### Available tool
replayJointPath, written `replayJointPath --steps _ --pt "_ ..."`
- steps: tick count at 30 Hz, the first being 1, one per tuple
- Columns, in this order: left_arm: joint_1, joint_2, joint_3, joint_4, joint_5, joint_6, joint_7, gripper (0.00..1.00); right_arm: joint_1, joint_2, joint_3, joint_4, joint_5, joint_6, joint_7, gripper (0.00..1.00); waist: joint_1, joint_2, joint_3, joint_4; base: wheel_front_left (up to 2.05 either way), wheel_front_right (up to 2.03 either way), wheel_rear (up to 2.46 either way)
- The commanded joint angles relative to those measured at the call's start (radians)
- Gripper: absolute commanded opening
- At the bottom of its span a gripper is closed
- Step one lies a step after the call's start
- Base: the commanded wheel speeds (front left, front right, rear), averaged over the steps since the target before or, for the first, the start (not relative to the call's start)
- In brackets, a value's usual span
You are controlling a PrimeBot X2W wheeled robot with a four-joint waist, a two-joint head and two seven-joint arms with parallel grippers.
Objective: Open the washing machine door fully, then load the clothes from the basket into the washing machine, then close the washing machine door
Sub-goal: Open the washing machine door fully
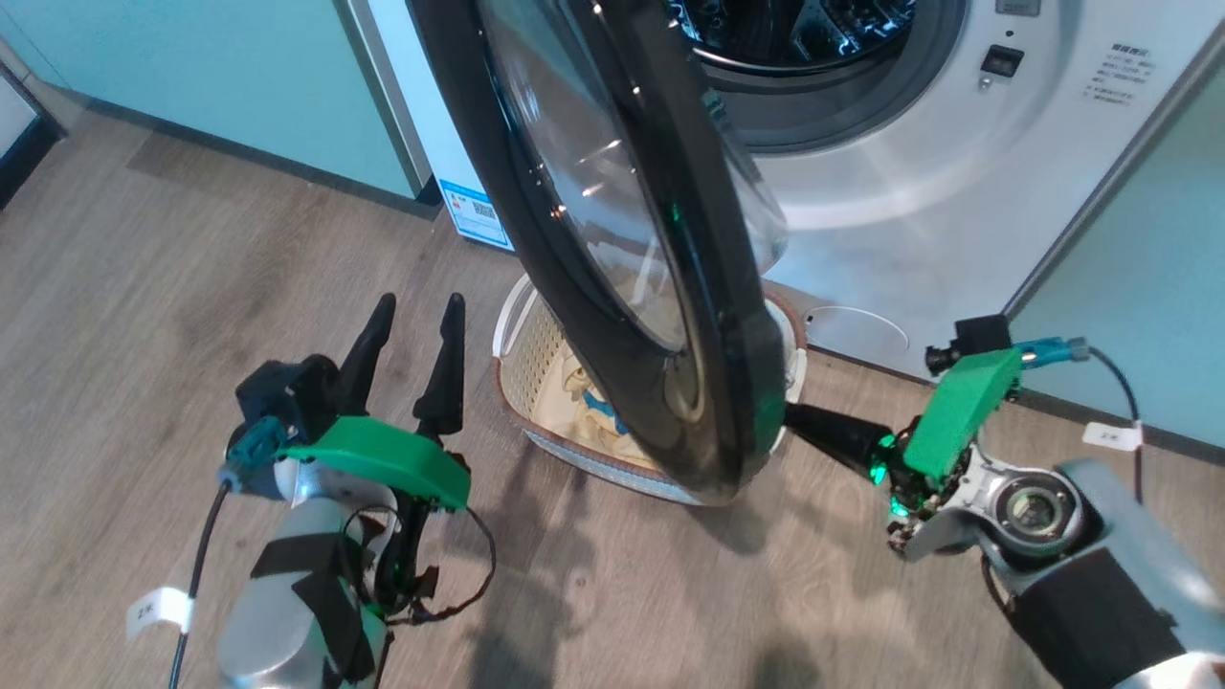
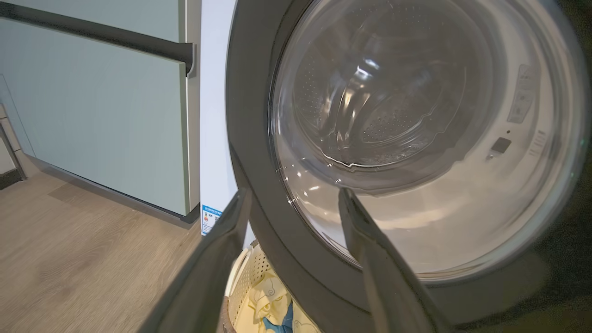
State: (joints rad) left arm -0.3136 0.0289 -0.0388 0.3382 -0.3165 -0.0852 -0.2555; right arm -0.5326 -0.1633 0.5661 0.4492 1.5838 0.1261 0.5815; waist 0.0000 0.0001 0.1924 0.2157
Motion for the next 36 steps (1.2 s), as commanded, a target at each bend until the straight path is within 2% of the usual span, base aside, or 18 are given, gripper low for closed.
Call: replayJointPath --steps 1,14,24,25,28,29,30,36 --pt "-0.013 0.021 0.035 -0.026 0.013 -0.004 -0.006 1.0 0.011 0.017 0.017 -0.021 0.004 0.005 0.008 0.0 0.0 -0.0001 -0.004 -0.001 0.0 0.0 0.0" --pt "0.004 0.021 0.045 -0.015 0.026 -0.013 -0.006 1.0 0.06 0.068 0.028 -0.018 0.003 0.005 0.005 0.0 0.0 -0.0001 -0.042 0.001 0.0 0.0 0.0" --pt "0.019 0.021 0.071 -0.01 0.036 -0.02 -0.006 1.0 0.071 0.051 -0.051 -0.029 -0.012 0.005 -0.098 0.0 0.0 -0.0001 -0.064 -0.023 0.0 0.0 0.0" --pt "0.022 0.021 0.075 -0.008 0.038 -0.021 -0.006 1.0 0.074 0.05 -0.061 -0.031 -0.011 0.005 -0.112 0.08 0.0 -0.0001 -0.069 -0.028 0.0 0.0 0.0" --pt "0.027 0.021 0.087 -0.003 0.051 -0.026 -0.006 1.0 0.088 0.045 -0.094 -0.049 -0.013 0.005 -0.161 0.46 0.0 -0.0001 -0.082 -0.043 0.0 0.0 0.0" --pt "0.028 0.021 0.092 -0.002 0.055 -0.027 -0.006 1.0 0.094 0.043 -0.103 -0.058 -0.014 0.005 -0.177 0.81 0.0 -0.0001 -0.087 -0.049 0.0 0.0 0.0" --pt "0.03 0.021 0.096 -0.001 0.063 -0.029 -0.006 1.0 0.102 0.042 -0.114 -0.07 -0.013 0.005 -0.193 1.0 0.0 -0.0001 -0.091 -0.055 0.0 0.0 0.0" --pt "0.038 0.024 0.14 0.004 0.094 -0.038 -0.006 1.0 0.144 0.005 -0.153 -0.134 -0.058 0.005 -0.315 1.0 0.0 -0.0001 -0.115 -0.102 0.0 0.0 0.0"
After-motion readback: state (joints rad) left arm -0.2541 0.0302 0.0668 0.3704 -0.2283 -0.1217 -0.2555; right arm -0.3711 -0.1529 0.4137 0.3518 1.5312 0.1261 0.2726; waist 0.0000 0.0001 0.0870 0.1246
